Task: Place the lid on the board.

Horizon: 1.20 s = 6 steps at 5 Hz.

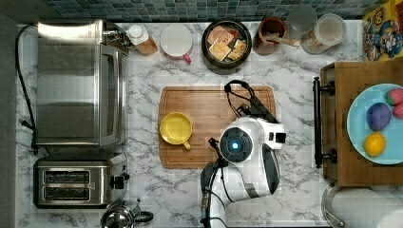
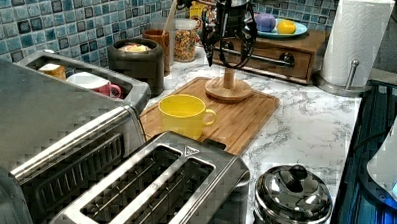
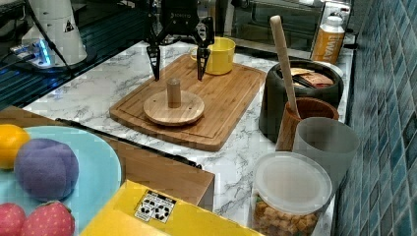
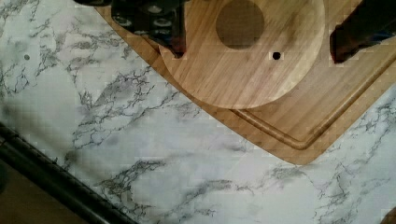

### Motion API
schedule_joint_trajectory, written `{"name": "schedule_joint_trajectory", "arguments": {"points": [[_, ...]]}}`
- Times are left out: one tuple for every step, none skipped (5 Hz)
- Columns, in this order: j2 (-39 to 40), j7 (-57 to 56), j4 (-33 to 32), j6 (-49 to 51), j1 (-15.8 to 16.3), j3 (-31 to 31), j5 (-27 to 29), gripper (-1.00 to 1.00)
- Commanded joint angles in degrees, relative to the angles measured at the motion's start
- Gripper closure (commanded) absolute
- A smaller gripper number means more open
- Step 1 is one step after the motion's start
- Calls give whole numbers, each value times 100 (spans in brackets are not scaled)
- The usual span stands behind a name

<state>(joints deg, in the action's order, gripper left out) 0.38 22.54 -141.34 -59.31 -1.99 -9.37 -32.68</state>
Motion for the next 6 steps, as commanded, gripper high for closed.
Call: {"name": "schedule_joint_trajectory", "arguments": {"points": [[-21,-225,524,46,114,106,-21,-100],[-21,-225,523,47,108,112,-22,-100],[-21,-225,523,47,104,116,-22,-100],[-21,-225,522,46,73,147,-23,-100],[-21,-224,523,47,28,192,-22,-100],[-21,-225,522,48,-13,233,-22,-100]]}}
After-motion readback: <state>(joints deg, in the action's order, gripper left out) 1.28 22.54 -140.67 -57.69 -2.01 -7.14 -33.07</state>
